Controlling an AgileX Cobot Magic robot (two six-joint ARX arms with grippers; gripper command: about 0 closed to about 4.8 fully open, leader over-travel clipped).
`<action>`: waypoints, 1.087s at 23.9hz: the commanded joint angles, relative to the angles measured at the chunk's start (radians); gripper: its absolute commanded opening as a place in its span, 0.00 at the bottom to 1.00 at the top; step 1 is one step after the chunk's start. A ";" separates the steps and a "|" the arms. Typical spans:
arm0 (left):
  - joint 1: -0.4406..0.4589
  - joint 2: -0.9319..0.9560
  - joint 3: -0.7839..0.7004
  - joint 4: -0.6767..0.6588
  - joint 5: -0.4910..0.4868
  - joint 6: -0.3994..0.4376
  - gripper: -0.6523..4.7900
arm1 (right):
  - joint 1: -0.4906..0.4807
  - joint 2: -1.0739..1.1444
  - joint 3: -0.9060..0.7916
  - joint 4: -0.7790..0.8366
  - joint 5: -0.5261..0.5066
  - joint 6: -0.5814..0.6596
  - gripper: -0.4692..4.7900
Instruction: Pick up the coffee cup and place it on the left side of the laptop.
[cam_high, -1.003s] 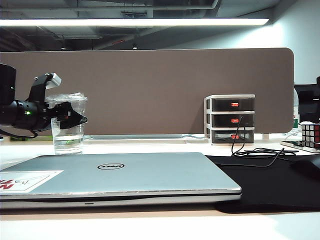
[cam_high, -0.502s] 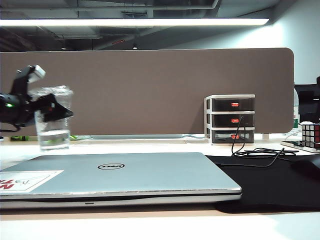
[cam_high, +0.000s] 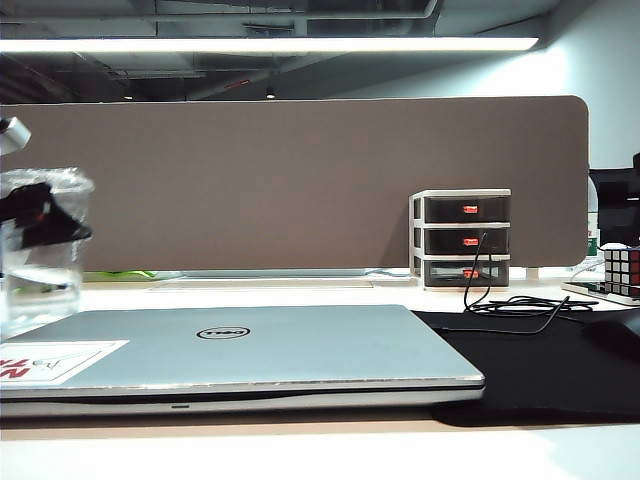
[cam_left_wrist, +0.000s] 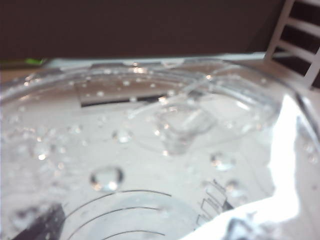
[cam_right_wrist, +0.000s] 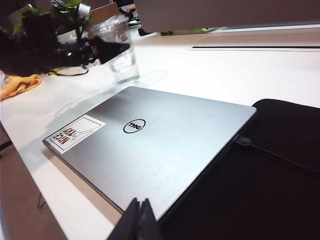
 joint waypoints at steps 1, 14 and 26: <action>0.007 -0.039 -0.071 0.053 -0.027 0.013 0.85 | 0.001 -0.002 -0.006 0.010 -0.002 -0.002 0.09; 0.012 -0.113 -0.343 0.359 -0.203 -0.009 0.85 | 0.001 -0.002 -0.006 0.011 -0.010 -0.002 0.09; 0.012 -0.112 -0.344 0.370 -0.235 -0.007 0.98 | 0.000 -0.002 -0.006 0.011 -0.010 -0.001 0.09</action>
